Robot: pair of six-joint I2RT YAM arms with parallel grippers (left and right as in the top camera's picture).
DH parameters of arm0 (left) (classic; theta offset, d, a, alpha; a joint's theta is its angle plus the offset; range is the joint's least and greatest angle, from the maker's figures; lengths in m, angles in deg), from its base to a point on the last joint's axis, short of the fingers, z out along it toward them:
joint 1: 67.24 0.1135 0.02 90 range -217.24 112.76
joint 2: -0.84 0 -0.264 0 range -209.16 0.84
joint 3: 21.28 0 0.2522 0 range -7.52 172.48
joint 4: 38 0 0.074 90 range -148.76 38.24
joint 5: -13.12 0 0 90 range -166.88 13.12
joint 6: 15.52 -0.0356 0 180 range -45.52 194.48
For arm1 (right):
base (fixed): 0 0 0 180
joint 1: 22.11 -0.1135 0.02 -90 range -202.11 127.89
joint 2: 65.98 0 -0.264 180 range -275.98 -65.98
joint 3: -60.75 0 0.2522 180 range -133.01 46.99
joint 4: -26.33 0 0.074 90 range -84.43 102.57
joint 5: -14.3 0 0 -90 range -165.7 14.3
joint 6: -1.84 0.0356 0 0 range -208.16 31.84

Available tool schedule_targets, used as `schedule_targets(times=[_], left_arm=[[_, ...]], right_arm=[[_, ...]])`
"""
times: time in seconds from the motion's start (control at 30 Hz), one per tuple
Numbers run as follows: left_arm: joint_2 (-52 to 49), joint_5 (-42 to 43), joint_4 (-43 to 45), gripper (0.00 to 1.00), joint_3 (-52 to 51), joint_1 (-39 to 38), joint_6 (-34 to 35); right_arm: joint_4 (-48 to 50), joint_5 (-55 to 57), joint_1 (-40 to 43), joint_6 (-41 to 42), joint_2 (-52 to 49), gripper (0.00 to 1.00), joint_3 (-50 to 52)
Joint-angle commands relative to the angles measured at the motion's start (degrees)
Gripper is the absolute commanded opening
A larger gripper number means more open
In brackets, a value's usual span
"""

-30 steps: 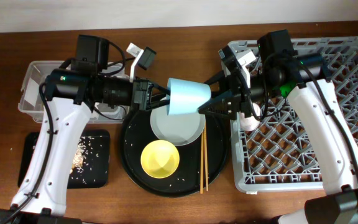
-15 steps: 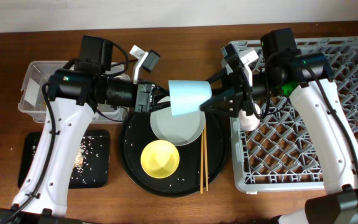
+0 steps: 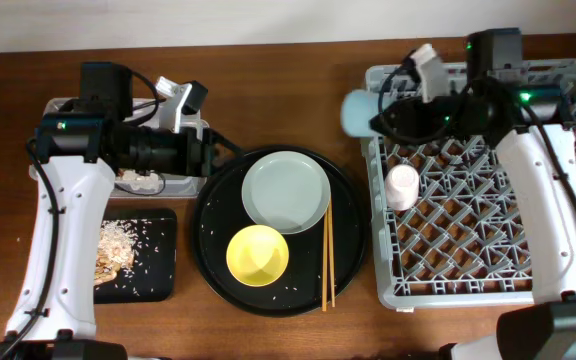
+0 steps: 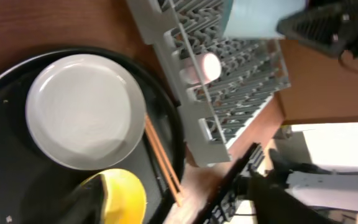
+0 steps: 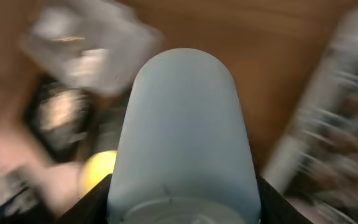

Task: Sort waste into correct bins and load items into the dishwasher rack
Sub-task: 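Lower the blue cup upside down into the dish rack with the right gripper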

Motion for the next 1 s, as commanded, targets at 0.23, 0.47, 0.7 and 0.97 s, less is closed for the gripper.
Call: schedule_targets(times=[0.23, 0.47, 0.7, 0.97], left_arm=[[0.0, -2.6, -0.3, 0.99, 0.1, 0.0, -0.3], [0.0, -2.6, -0.3, 0.99, 0.1, 0.0, -0.3], [0.0, -2.6, -0.3, 0.99, 0.1, 0.0, -0.3], [0.0, -2.6, -0.3, 0.99, 0.1, 0.0, -0.3]], right_arm=[[6.0, 29.4, 0.3, 7.2, -7.0, 0.46, -0.8], [10.7, 29.4, 0.3, 7.1, -14.0, 0.46, -0.8], [12.1, 29.4, 0.3, 7.1, -16.3, 0.62, -0.8], [8.1, 29.4, 0.4, 7.2, -11.9, 0.85, -3.8]])
